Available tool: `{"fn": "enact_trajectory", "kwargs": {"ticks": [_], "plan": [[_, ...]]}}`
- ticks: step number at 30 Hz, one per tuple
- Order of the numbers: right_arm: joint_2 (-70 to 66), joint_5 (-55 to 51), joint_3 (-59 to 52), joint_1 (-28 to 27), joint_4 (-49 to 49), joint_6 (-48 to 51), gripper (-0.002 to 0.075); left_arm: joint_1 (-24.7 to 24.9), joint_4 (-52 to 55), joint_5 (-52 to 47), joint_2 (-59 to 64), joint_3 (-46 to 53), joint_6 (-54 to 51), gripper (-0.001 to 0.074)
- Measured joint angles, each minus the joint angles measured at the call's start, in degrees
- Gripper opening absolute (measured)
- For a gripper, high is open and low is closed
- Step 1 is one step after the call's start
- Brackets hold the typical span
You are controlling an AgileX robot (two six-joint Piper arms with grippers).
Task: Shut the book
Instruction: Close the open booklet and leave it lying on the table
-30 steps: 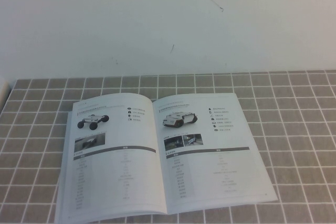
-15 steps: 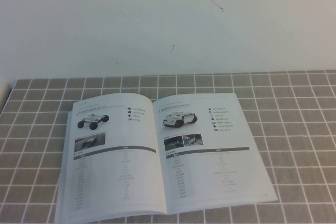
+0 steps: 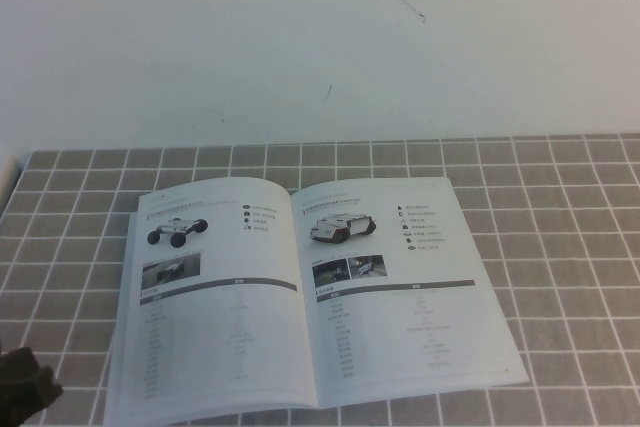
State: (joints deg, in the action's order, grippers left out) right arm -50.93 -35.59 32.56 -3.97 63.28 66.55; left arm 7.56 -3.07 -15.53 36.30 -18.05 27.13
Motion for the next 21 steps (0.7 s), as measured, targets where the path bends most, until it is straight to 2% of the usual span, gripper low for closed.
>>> {"fn": "enact_trajectory", "kwargs": {"ticks": [3, 9, 13, 17, 21], "plan": [[-8.6, -0.7, 1.9, 0.0, 4.9, 7.7, -0.0003, 0.0, -2.3, 1.6, 3.3, 0.0, 0.0, -0.0004], [-25.2, -4.2, 8.1, 1.9, 4.6, 11.3, -0.0003, 0.0, -3.8, 3.3, 6.3, 0.0, -4.2, -0.0004], [-33.0, -2.5, 12.8, 7.7, 1.1, 10.0, -0.0003, 0.0, -3.8, 3.8, 8.3, -0.6, -5.9, -0.0004], [-40.0, 0.1, 18.9, 13.7, -5.9, 5.9, -0.0003, 0.0, -3.8, -0.8, 12.5, -5.7, -10.0, -0.0004], [-46.8, -0.2, 25.5, 15.7, -12.4, 1.3, -0.0003, 0.0, -3.8, -7.4, 18.8, -13.1, -14.5, -0.0004]]}}
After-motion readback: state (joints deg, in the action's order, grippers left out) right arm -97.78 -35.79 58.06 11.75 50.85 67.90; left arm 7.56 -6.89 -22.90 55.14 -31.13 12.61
